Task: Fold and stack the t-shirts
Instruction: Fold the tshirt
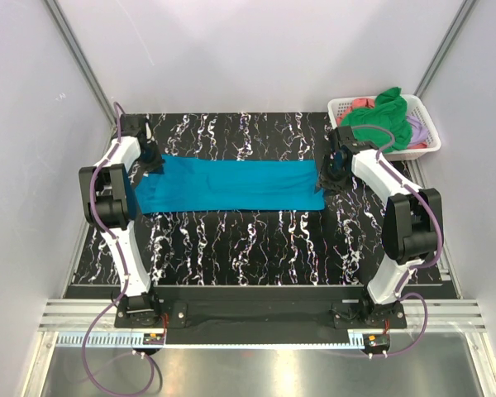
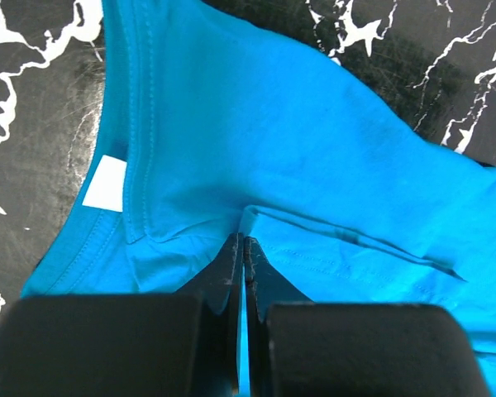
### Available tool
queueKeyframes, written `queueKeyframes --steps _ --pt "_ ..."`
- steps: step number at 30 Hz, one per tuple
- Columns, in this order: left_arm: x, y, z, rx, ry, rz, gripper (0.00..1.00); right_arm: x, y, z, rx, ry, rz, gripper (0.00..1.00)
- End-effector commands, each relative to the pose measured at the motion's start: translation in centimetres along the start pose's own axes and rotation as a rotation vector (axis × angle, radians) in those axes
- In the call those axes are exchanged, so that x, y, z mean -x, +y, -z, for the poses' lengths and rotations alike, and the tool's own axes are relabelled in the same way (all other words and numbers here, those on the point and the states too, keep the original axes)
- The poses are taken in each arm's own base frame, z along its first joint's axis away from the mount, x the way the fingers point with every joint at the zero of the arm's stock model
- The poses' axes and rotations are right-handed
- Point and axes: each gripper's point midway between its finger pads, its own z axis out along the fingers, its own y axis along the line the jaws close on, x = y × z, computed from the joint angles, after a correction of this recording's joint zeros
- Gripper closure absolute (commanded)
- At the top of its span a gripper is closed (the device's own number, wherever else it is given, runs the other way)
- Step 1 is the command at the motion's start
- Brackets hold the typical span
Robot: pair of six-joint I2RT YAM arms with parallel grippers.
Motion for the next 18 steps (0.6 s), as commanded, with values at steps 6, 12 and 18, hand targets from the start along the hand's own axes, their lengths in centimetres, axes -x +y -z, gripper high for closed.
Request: queueKeyframes --steps 6,12,18 --pt "4.2 -2.3 3.2 -0.081 -0.138 -0.015 1.00 1.3 1.2 0.3 0.037 -0.015 -0.005 0.61" --pt "6.1 -2.9 5.4 -0.100 -0.239 -0.003 1.00 1.6 1.5 0.0 0.044 -0.011 -0.003 0.61" --pt "7.1 -4.1 4.2 -0.161 -0.253 0.010 1.00 2.1 1.6 -0.1 0.041 -0.017 0.010 0.61"
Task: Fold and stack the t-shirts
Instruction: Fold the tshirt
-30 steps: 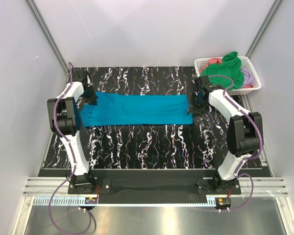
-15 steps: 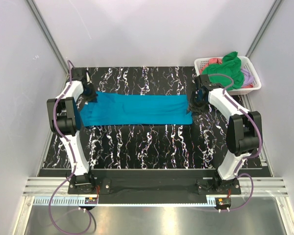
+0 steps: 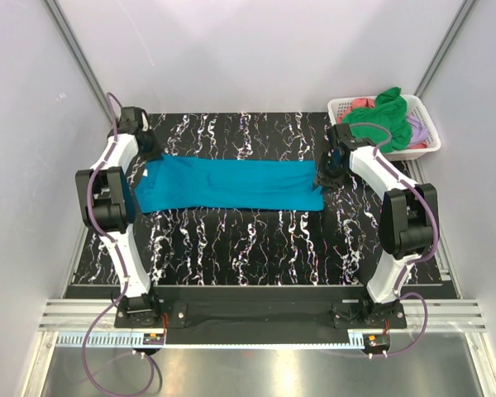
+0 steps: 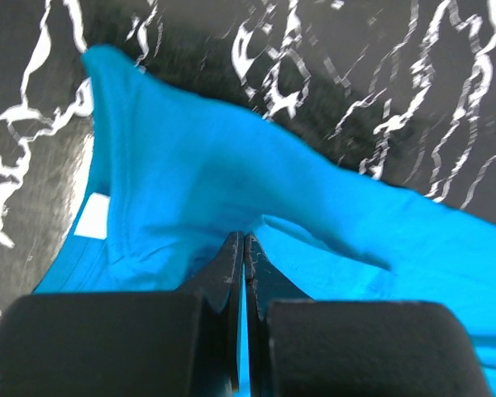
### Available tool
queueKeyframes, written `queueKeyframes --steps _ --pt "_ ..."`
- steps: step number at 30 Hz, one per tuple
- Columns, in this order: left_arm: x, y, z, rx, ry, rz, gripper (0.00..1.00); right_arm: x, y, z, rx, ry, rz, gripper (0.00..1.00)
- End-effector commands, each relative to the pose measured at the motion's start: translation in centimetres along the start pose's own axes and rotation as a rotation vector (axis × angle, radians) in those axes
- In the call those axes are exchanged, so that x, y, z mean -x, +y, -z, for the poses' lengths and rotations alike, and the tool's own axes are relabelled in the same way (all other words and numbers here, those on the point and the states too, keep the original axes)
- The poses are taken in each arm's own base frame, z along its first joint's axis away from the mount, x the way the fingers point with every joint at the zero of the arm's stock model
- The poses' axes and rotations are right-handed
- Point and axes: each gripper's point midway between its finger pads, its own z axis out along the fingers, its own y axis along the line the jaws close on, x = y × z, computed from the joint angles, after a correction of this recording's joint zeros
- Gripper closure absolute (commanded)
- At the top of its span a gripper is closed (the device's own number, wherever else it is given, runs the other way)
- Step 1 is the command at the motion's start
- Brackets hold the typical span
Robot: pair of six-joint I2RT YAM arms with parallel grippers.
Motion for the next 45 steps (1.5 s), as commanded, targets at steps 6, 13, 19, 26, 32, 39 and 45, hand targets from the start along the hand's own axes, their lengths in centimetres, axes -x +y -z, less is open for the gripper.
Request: queueKeyframes --steps 6,13,19,26,32,39,45 --pt "3.1 -2.6 -1.1 -0.129 -0.106 0.013 1.00 1.5 0.8 0.5 0.018 -0.026 0.015 0.61" --pt "2.2 -1.3 -3.5 -0.065 -0.030 0.028 0.88 2.1 0.9 0.6 0.013 -0.033 0.029 0.61" --pt "3.8 -0.2 -1.0 0.032 -0.053 -0.019 0.56 3.5 1.3 1.0 0.002 -0.056 0.047 0.58" --pt "3.5 4.6 7.1 0.368 -0.103 0.055 0.41 3.9 1.2 -2.2 -0.008 -0.021 0.057 0.55" --pt "-4.6 5.5 8.7 0.362 -0.006 0.190 0.45 5.7 1.7 -5.0 -0.031 -0.009 0.025 0.57" --pt "-11.9 5.7 6.7 0.314 0.162 0.304 0.44 5.6 0.1 -6.9 -0.111 0.018 0.063 0.58" --pt "-13.2 6.2 6.9 0.315 0.145 0.320 0.38 5.8 0.3 -6.0 -0.098 -0.004 0.068 0.58"
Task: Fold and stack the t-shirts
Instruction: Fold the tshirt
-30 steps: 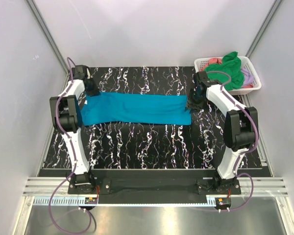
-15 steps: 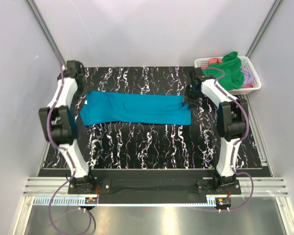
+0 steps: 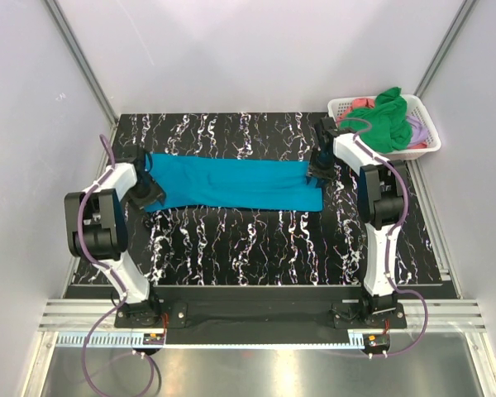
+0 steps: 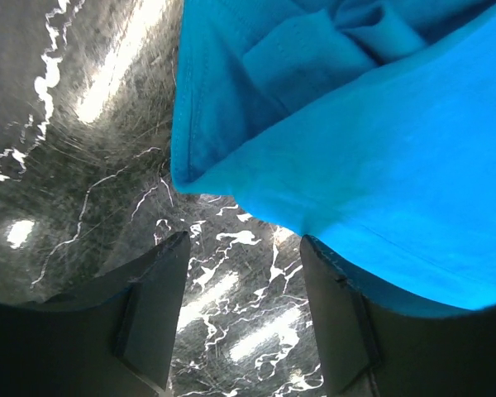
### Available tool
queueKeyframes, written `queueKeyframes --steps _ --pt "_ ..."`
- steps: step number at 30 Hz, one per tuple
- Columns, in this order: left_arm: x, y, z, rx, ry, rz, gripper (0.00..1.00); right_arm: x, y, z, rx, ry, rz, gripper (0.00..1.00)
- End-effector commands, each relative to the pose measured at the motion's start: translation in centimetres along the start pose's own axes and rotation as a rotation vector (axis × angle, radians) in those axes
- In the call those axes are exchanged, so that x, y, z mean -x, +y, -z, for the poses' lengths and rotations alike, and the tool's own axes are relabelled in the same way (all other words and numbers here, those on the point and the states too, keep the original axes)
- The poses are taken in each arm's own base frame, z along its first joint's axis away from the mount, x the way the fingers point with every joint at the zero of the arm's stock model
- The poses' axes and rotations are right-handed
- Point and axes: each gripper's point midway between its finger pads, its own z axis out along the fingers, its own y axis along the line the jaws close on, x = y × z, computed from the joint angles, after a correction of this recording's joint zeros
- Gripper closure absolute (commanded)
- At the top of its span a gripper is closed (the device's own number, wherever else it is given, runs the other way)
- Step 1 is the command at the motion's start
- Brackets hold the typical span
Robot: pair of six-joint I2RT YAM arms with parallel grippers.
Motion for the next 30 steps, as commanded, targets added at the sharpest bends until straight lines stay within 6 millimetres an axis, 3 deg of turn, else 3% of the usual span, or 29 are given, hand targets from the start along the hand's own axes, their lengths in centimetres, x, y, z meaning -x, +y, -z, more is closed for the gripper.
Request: queueKeyframes --steps 1,2,10,12,15,16,20,22,23,25,30 --pt "1.2 -1.2 1.2 -0.078 -0.075 0.057 0.37 1.7 0.0 2.0 0.001 -0.070 0.017 0.58" --pt "0.3 -0.7 0.6 -0.071 -0.061 0.061 0.37 1.9 0.2 2.6 0.006 -0.081 0.015 0.58" --pt "3.2 -0.1 -2.4 -0.028 -0.127 0.146 0.41 3.0 1.0 5.7 0.043 -0.140 0.013 0.58" --pt "4.4 0.0 -2.6 -0.021 -0.135 0.166 0.58 3.2 1.1 6.7 0.045 -0.161 0.021 0.58" --pt "6.3 1.0 -2.8 0.009 -0.152 0.184 0.96 3.4 1.2 7.4 0.059 -0.174 0.042 0.57" --pt "6.8 1.3 -2.8 0.019 -0.156 0.185 1.00 3.4 1.5 7.4 0.075 -0.173 0.051 0.56" --pt "10.3 2.7 -3.3 0.045 -0.190 0.168 1.00 3.5 3.7 6.1 0.186 -0.127 0.129 0.52" --pt "11.2 2.3 -3.7 0.025 -0.178 0.125 1.00 4.4 4.8 6.0 0.230 -0.137 0.154 0.49" --pt "12.8 1.5 -3.3 0.000 -0.197 0.120 1.00 4.5 5.0 5.2 0.241 -0.128 0.170 0.47" --pt "13.3 1.1 -4.2 -0.012 -0.171 0.083 1.00 5.2 6.0 5.1 0.285 -0.134 0.196 0.45" --pt "14.9 -0.2 -4.2 -0.059 -0.191 0.044 0.99 4.8 7.0 2.2 0.347 -0.063 0.271 0.43"
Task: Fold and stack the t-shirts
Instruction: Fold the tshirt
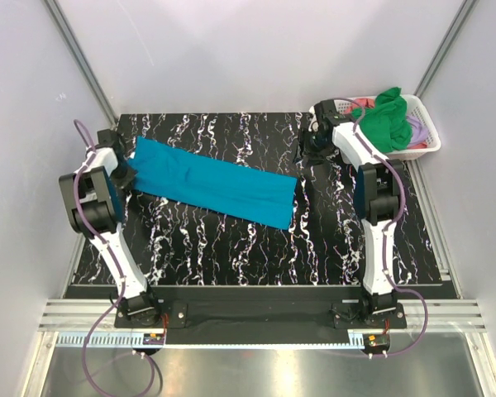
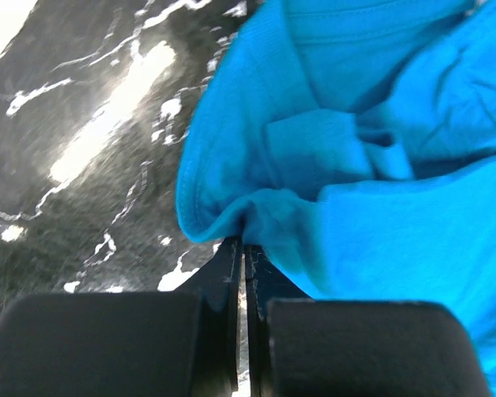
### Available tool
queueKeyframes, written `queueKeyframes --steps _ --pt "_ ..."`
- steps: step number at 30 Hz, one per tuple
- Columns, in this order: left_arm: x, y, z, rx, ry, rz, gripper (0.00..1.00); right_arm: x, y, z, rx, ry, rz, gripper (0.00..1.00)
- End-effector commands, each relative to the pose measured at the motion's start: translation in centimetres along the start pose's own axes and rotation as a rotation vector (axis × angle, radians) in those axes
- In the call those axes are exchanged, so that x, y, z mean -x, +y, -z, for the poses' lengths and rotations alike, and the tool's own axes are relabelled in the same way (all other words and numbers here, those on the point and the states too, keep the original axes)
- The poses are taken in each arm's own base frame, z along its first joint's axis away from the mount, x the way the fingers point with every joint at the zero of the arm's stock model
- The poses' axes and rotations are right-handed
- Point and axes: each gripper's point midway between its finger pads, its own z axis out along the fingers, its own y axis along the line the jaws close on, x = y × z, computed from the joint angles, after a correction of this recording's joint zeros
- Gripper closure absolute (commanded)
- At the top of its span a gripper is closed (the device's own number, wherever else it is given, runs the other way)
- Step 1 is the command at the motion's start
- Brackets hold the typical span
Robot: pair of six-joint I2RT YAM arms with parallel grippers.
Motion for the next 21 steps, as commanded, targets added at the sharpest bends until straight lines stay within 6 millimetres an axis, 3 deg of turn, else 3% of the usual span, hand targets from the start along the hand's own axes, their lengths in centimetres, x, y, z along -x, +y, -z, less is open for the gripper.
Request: queueKeyframes --steps 1,9,21 --pt "1.5 -1.3 0.2 -0.050 -0.023 -0.071 0.99 0.2 0.6 -1.5 0.084 0.036 0.072 0.43" --pt "2.0 -2.2 -0.3 -0.084 -0.021 -0.110 0.97 -1.9 2.1 -2.9 0.224 0.113 0.083 0.50" --pt "2.5 -2.6 -0.5 -0.098 -0.030 -0.128 0.97 -4.2 0.5 -4.1 0.206 0.172 0.070 0.52"
